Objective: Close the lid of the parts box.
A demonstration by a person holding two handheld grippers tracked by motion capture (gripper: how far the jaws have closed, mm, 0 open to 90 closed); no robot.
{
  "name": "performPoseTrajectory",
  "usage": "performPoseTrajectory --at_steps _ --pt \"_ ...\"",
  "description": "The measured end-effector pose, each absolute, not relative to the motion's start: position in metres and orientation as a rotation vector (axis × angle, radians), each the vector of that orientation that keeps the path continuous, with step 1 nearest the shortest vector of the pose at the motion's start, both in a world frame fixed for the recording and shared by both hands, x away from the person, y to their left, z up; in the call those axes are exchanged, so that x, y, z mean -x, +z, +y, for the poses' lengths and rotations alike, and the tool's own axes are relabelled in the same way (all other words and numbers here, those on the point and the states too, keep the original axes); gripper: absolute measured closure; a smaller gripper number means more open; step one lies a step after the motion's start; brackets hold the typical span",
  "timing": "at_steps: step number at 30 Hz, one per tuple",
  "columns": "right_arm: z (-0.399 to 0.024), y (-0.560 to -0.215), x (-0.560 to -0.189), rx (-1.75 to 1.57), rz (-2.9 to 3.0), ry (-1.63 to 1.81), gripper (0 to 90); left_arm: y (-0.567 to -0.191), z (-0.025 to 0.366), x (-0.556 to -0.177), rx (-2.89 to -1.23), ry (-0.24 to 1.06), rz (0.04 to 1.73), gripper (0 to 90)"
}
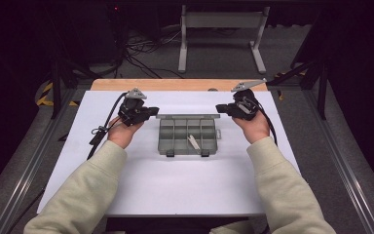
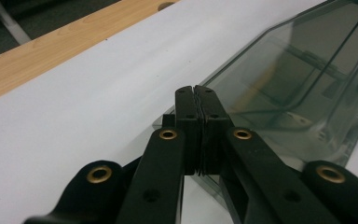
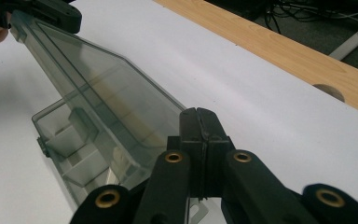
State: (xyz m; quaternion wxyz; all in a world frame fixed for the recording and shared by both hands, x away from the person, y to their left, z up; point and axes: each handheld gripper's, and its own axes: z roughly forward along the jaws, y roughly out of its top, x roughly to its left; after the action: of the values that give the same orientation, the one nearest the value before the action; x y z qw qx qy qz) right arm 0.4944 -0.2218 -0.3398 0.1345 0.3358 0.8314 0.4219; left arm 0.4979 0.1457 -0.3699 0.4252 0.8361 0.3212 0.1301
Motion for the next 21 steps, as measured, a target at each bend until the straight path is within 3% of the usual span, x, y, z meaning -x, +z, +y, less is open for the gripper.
performPoseTrajectory --at_steps 21 --pt "-0.205 -0.347 -0.451 -0.893 2.554 1.033 90.0 -0.37 0.141 -0.46 -2.224 0.271 0.734 88.5"
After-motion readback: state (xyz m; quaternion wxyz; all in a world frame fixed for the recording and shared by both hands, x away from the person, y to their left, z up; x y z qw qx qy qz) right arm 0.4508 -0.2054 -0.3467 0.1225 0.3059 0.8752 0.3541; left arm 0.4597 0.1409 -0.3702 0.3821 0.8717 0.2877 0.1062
